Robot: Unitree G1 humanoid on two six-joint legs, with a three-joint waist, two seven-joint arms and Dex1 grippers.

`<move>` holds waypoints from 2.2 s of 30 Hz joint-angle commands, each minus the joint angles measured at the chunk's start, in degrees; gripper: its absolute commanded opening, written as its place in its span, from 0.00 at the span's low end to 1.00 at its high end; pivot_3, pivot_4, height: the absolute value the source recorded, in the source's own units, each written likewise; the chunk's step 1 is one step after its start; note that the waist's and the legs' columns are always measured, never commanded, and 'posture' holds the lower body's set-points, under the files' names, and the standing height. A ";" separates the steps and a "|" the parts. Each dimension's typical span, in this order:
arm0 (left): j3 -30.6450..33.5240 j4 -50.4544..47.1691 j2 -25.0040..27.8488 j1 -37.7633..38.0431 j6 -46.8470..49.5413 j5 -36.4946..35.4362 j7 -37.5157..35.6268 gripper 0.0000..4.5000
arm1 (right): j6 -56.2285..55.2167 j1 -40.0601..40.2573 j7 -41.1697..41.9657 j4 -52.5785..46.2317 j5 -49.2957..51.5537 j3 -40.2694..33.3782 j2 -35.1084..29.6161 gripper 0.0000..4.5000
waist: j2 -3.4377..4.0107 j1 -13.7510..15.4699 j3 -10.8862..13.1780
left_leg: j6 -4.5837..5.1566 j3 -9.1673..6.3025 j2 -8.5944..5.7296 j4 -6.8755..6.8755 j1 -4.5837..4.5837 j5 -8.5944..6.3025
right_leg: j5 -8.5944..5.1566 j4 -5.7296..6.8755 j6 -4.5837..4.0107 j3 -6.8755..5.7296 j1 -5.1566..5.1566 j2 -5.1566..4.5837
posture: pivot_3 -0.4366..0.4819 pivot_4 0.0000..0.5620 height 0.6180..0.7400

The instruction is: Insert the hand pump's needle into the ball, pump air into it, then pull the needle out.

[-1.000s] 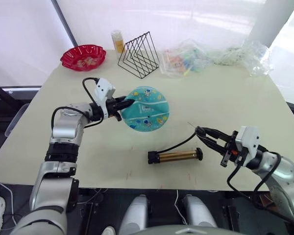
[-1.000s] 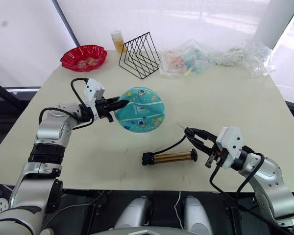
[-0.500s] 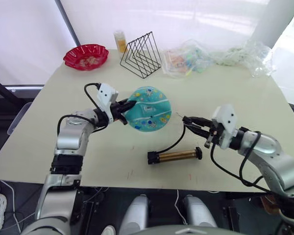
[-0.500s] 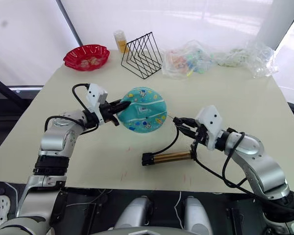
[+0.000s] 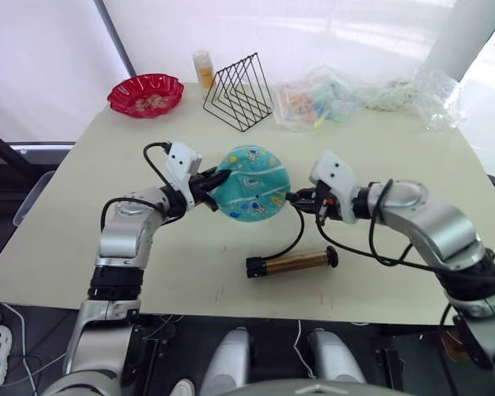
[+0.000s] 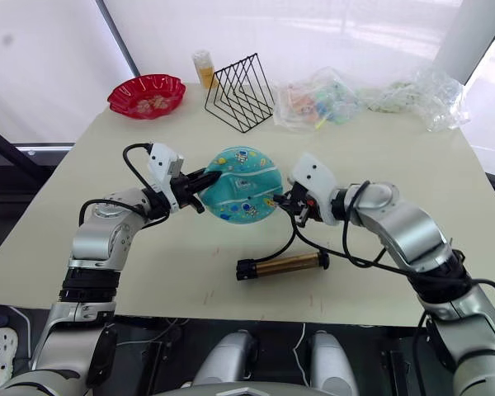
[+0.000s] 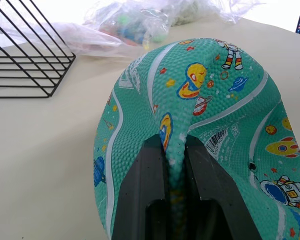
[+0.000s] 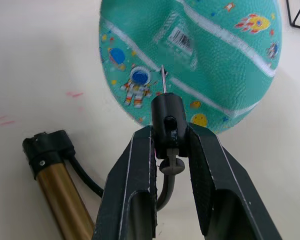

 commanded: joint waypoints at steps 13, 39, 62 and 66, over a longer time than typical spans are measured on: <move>-1.52 0.71 -0.67 0.31 -2.32 0.79 -0.29 0.01 | 8.53 -15.40 5.31 11.49 -2.62 8.80 5.42 0.09 | 0.02 0.02 -0.01 | -0.08 -0.12 -0.09 0.02 -0.43 0.05 | 0.01 0.04 -0.01 -0.10 -0.41 -0.06 | 0.48 0.27 1.00; -1.74 0.97 -1.35 0.50 -2.76 1.69 -0.47 0.01 | 13.75 -18.34 1.31 22.40 -8.00 8.60 12.55 0.09 | 0.06 -0.14 -0.04 | -0.18 -0.23 -0.38 0.03 -0.39 0.13 | 0.03 0.15 -0.02 -0.11 -0.41 -0.10 | 0.48 0.27 1.00; -1.86 0.00 -1.60 0.59 -2.14 1.84 -0.39 0.01 | 15.74 -17.95 0.69 21.93 -8.83 10.27 12.76 0.09 | 0.08 -0.23 -0.05 | -0.25 -0.31 -0.42 0.03 -0.37 0.18 | 0.03 0.20 -0.03 -0.16 -0.40 -0.11 | 0.48 0.27 1.00; -1.87 -0.13 -1.57 0.53 -1.99 1.85 -0.36 0.01 | 15.13 -17.88 0.64 22.44 -9.33 10.81 12.87 0.09 | 0.09 -0.28 -0.06 | -0.25 -0.31 -0.42 0.03 -0.36 0.18 | 0.03 0.21 -0.03 -0.15 -0.39 -0.10 | 0.48 0.27 1.00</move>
